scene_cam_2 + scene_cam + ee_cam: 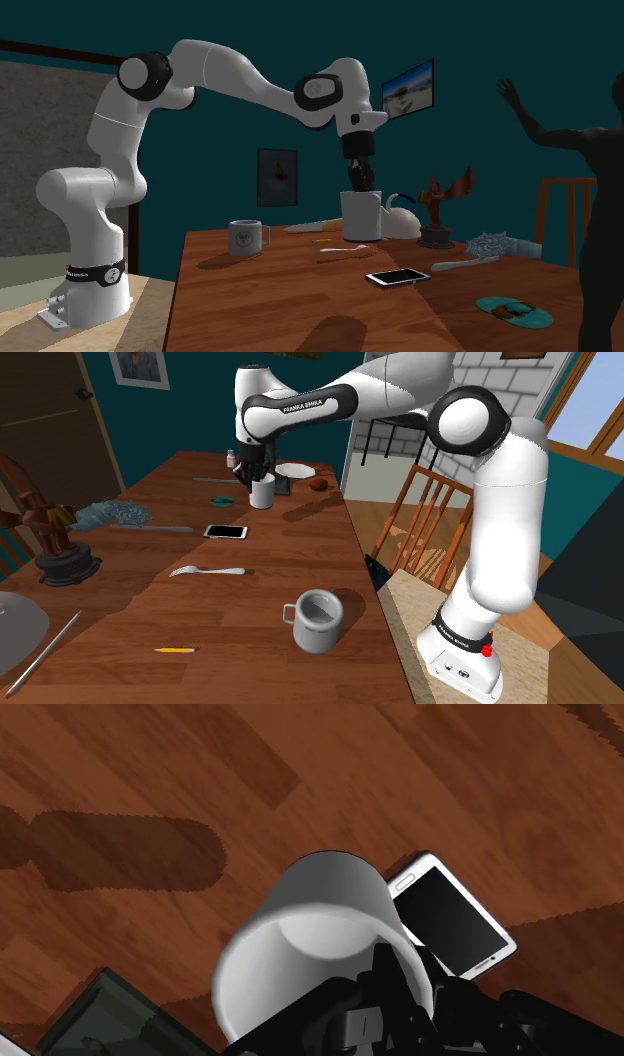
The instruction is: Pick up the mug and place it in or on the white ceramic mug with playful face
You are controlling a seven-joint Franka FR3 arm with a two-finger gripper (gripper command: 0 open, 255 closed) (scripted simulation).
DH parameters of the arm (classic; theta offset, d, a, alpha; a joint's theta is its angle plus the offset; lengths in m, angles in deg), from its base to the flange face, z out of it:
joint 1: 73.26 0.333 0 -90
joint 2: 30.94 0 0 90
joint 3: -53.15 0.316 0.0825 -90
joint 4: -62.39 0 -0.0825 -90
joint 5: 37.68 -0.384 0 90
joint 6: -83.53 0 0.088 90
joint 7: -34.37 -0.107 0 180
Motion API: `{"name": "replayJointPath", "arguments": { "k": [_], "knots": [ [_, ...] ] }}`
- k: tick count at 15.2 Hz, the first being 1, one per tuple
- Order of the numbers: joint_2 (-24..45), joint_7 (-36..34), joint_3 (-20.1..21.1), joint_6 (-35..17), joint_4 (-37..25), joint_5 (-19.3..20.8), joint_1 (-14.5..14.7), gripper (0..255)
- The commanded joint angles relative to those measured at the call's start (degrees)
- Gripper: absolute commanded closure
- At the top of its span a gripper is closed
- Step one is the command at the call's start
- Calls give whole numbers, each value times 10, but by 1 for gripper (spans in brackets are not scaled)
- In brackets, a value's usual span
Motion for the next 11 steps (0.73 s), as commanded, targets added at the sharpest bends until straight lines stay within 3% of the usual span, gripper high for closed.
{"name": "replayJointPath", "arguments": {
  "k": [1,11],
  "knots": [
    [-3,2,1,15,-11,-2,0,255],
    [-6,11,2,85,-80,-6,3,255]
  ]
}}
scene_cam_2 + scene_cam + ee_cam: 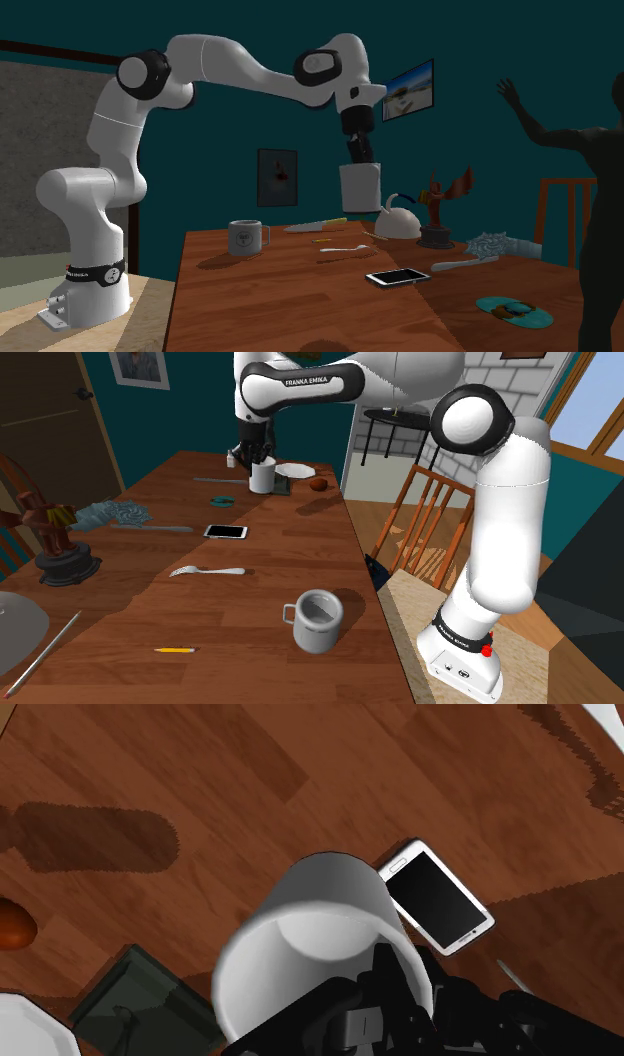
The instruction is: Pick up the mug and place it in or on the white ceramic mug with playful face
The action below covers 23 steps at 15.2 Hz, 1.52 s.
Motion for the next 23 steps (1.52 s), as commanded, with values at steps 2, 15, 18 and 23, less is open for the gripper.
{"name": "replayJointPath", "arguments": {
  "k": [2,15,18,23],
  "knots": [
    [-41,-14,6,-9,52,-4,5,255],
    [-269,-109,53,-44,320,-41,51,255],
    [-313,-132,68,-40,361,-53,66,255],
    [-379,-173,95,-27,415,-77,93,255]
  ]
}}
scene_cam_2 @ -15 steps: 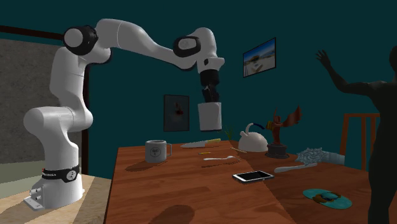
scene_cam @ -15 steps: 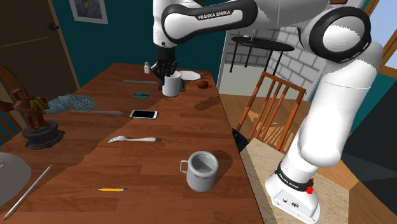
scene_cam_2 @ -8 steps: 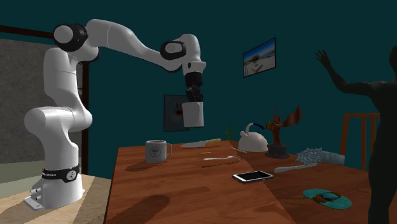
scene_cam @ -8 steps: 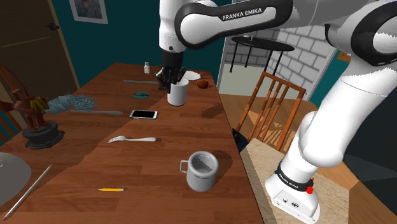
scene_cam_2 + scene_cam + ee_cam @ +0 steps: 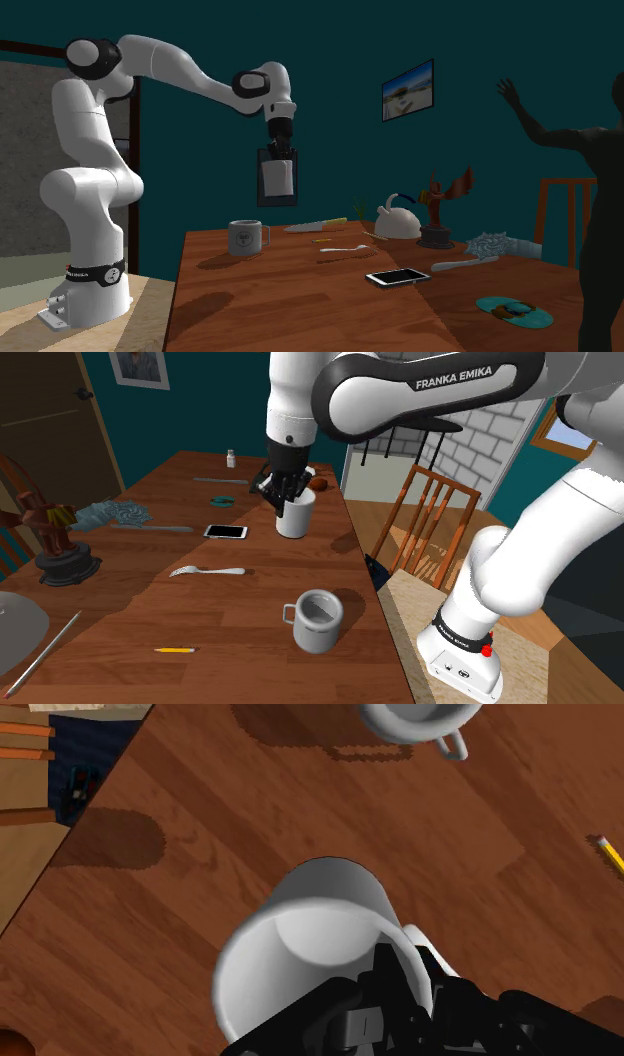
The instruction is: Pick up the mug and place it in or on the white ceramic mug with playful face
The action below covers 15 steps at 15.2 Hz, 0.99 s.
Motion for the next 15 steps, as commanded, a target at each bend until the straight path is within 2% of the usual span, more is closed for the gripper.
{"name": "replayJointPath", "arguments": {
  "k": [1,10,15],
  "knots": [
    [-21,-20,13,6,15,-9,11,255],
    [-114,-110,77,50,65,-62,69,255],
    [-111,-114,82,12,101,-64,70,255]
  ]
}}
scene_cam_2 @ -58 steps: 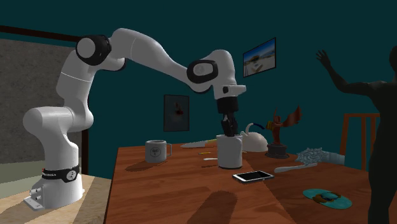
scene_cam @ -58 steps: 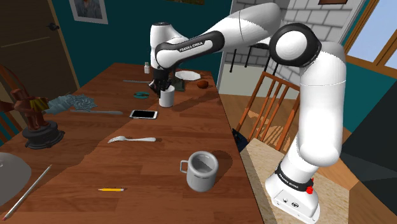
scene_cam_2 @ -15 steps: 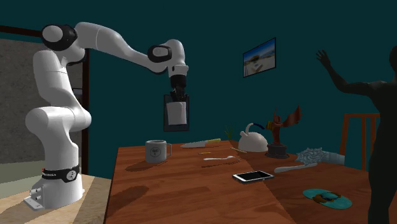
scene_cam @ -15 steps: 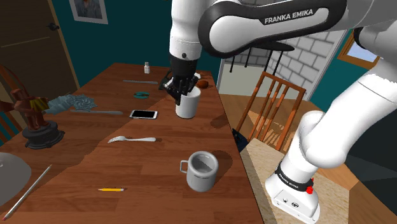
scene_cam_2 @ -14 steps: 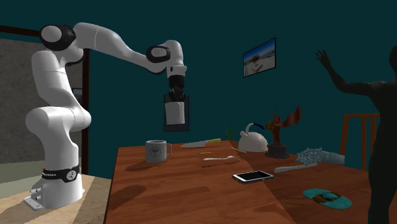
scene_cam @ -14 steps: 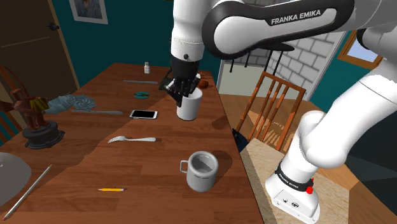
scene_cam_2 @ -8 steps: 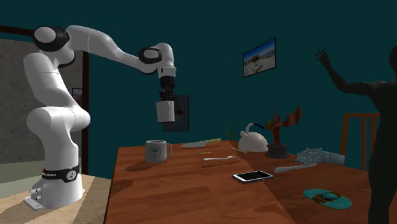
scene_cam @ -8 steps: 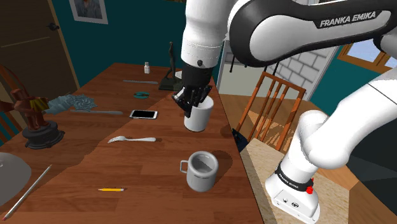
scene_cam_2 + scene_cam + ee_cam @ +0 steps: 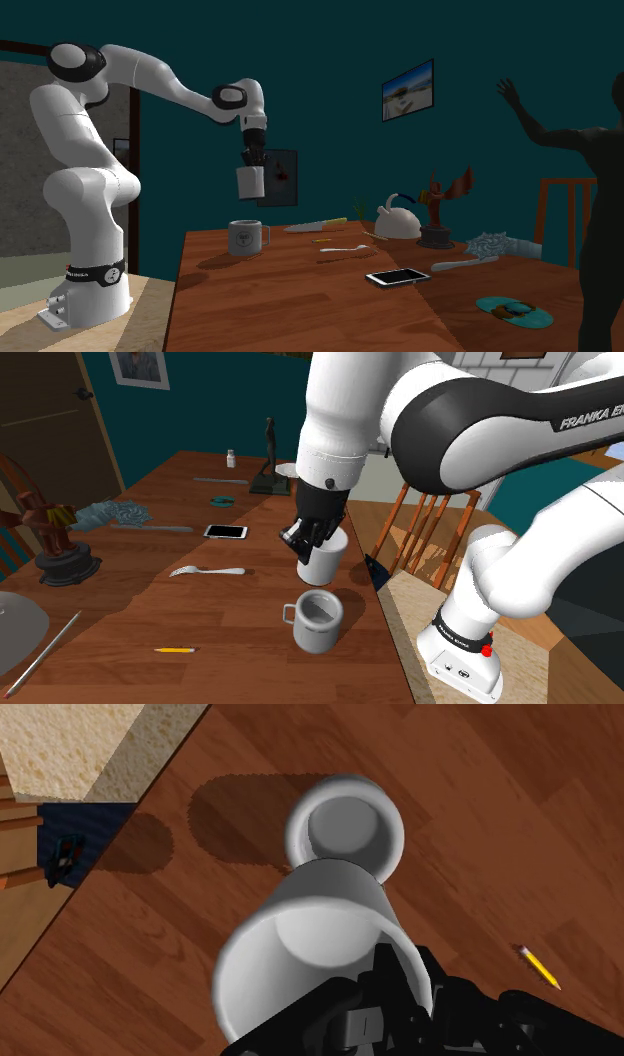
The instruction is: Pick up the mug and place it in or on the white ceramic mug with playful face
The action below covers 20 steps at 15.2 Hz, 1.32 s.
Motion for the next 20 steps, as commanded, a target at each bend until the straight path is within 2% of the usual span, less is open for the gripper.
{"name": "replayJointPath", "arguments": {
  "k": [1,13,20],
  "knots": [
    [2,-3,3,-16,14,-1,1,255],
    [24,-19,21,-112,89,0,0,255],
    [24,-19,21,-112,89,0,0,255]
  ]
}}
